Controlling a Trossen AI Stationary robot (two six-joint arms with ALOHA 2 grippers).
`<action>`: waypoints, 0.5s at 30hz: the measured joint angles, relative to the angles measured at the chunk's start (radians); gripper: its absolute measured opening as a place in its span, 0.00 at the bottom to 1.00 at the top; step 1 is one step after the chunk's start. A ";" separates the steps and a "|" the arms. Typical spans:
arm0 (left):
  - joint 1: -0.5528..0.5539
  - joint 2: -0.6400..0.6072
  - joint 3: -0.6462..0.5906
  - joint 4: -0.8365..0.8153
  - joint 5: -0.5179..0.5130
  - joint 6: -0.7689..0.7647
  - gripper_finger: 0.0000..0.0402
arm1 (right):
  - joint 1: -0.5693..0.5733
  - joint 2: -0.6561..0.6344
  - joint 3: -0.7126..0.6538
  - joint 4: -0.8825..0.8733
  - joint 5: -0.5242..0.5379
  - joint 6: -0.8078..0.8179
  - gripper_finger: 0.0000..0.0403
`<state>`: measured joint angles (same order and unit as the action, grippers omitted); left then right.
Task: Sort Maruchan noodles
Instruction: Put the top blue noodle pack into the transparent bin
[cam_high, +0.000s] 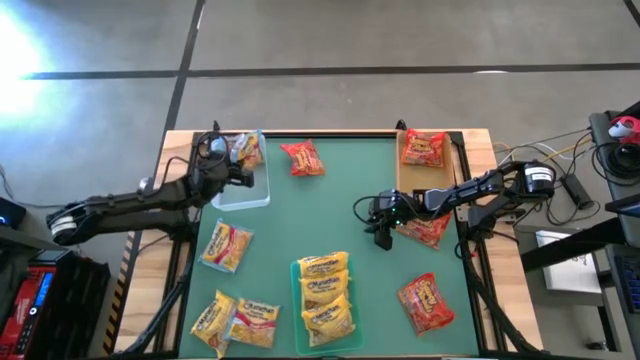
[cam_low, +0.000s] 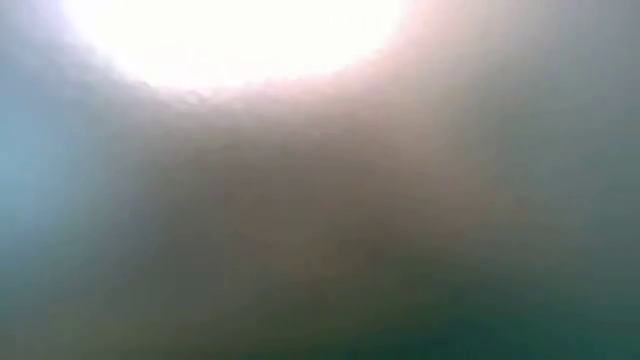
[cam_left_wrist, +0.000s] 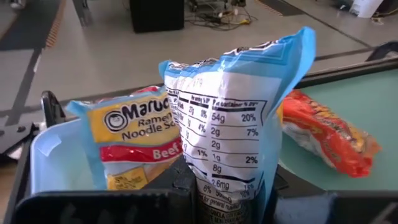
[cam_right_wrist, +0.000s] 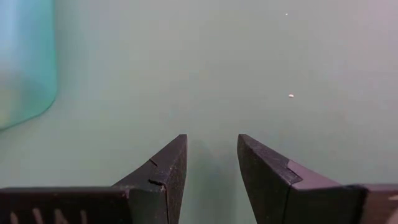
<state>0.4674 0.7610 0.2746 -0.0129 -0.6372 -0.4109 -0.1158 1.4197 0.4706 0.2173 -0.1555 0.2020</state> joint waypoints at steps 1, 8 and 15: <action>0.000 0.001 -0.008 0.016 0.001 0.012 0.15 | 0.000 0.000 0.000 0.000 0.000 0.000 0.33; -0.001 0.007 -0.033 0.070 0.060 0.020 0.16 | 0.000 0.000 0.000 0.001 0.000 0.000 0.33; -0.001 0.033 -0.035 0.077 0.064 0.056 0.16 | 0.000 0.000 0.000 0.001 0.000 0.000 0.33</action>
<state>0.4669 0.7936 0.2394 0.0642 -0.5729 -0.3546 -0.1158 1.4193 0.4709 0.2184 -0.1555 0.2020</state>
